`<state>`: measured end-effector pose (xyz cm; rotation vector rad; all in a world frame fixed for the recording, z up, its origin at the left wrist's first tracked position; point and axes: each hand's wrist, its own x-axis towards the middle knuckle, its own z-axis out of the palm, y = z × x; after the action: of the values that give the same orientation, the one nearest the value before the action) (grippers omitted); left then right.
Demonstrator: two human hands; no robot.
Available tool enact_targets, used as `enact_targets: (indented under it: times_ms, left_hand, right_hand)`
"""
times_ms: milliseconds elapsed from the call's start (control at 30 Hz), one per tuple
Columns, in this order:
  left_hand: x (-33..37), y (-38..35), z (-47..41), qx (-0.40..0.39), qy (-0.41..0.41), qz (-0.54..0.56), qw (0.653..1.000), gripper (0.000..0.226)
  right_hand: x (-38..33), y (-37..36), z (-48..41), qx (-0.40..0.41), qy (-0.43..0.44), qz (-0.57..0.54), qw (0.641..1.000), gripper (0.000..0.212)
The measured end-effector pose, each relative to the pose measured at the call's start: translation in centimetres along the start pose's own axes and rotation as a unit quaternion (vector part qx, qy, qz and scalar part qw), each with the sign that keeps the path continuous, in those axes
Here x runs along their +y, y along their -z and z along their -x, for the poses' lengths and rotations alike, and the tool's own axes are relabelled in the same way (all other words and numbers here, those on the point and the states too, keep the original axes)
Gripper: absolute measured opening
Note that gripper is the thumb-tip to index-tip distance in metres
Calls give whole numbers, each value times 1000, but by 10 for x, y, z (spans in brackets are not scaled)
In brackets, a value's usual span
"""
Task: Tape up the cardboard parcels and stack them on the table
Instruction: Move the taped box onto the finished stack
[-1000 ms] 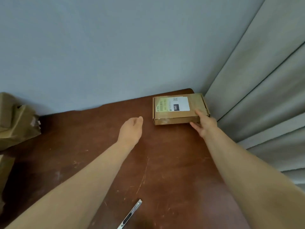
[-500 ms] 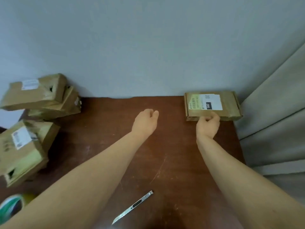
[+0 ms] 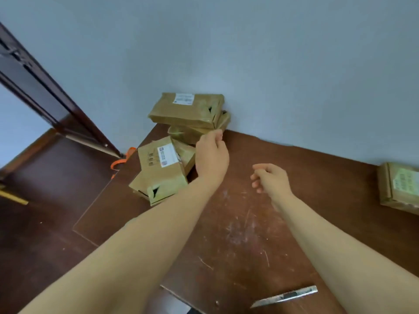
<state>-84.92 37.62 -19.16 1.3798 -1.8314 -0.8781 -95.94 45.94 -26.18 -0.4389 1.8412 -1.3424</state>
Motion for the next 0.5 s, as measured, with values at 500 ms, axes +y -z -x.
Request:
enact_targets:
  times_ms: [500]
  left_hand:
    - [-189, 150, -66, 18, 304, 75, 950, 44]
  right_hand:
    - [-5, -178, 41, -131, -128, -84, 979, 20]
